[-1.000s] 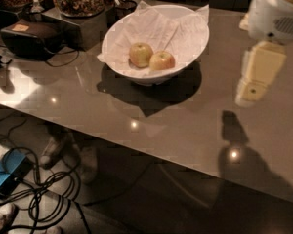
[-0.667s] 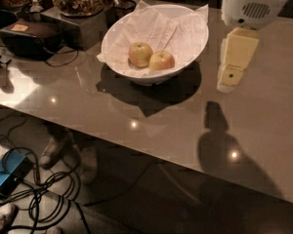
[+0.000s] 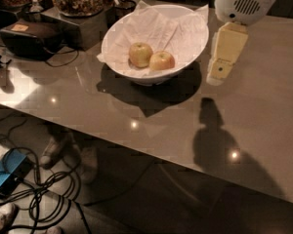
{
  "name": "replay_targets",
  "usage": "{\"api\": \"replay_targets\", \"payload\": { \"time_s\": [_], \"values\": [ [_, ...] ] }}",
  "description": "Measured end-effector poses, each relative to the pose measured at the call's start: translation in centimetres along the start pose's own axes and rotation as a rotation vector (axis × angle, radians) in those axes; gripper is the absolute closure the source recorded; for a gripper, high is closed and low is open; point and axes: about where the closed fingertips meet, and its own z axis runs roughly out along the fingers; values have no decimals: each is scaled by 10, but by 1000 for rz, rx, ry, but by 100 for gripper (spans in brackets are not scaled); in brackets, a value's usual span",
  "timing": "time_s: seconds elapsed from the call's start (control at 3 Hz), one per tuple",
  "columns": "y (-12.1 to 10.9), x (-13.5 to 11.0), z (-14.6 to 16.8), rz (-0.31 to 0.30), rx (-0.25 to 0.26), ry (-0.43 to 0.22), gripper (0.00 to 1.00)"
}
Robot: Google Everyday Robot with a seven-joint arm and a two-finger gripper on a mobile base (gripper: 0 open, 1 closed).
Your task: Pick apple from white bowl
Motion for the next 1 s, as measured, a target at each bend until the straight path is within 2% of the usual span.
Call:
{"api": "replay_targets", "payload": {
  "time_s": [0.33,1.0],
  "values": [
    [-40,-60,14,-17,20,-23,0],
    [-45,-75,19,-40,49,-53,0]
  ]
}}
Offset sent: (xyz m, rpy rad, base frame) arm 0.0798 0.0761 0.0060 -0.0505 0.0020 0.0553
